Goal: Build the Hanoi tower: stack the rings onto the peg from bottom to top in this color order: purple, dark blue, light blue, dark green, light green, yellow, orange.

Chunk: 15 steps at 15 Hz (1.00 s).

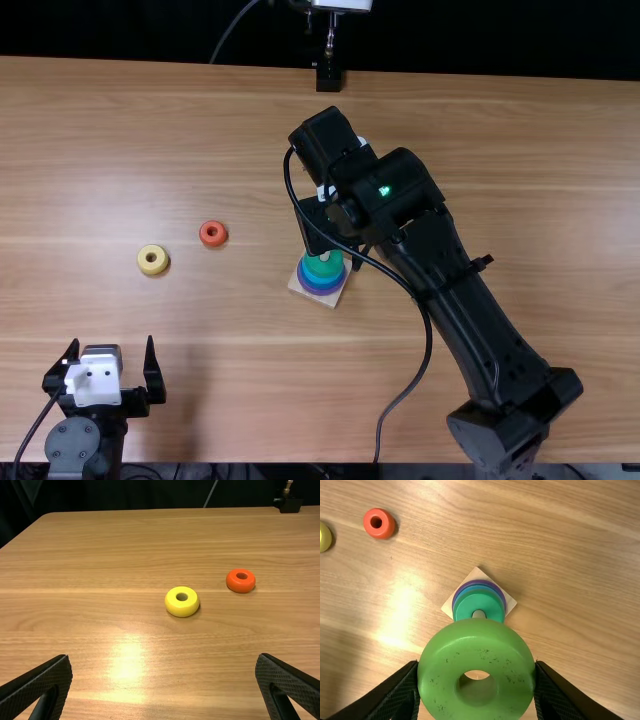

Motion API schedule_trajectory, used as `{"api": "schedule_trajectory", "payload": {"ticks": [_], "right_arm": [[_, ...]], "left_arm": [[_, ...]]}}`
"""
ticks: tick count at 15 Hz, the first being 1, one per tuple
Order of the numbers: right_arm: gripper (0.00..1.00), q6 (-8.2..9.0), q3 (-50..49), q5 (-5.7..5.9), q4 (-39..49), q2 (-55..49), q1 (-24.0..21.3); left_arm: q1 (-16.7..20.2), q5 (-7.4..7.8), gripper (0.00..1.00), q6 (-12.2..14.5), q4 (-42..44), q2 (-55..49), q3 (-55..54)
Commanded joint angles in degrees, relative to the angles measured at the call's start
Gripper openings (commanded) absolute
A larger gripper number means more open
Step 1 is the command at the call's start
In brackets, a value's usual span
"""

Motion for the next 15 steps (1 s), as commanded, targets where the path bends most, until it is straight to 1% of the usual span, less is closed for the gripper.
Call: {"api": "schedule_trajectory", "payload": {"ticks": [1, 10, 15], "right_arm": [[0.00, 0.49, 0.7, 0.25, -0.1, 0.3, -0.1], [0.00, 0.38, 0.5, 0.25, -0.4, 3.5, -0.1], [0.00, 0.38, -2.9, 0.25, -0.4, 3.5, -0.2]], "left_arm": [[0.4, -0.74, 1.00, 0.5, -2.5, -0.7, -6.5], [0.4, -0.74, 1.00, 0.5, -2.5, -0.7, -6.5], [0.4, -0.74, 1.00, 0.5, -2.5, -0.7, -6.5]]}}
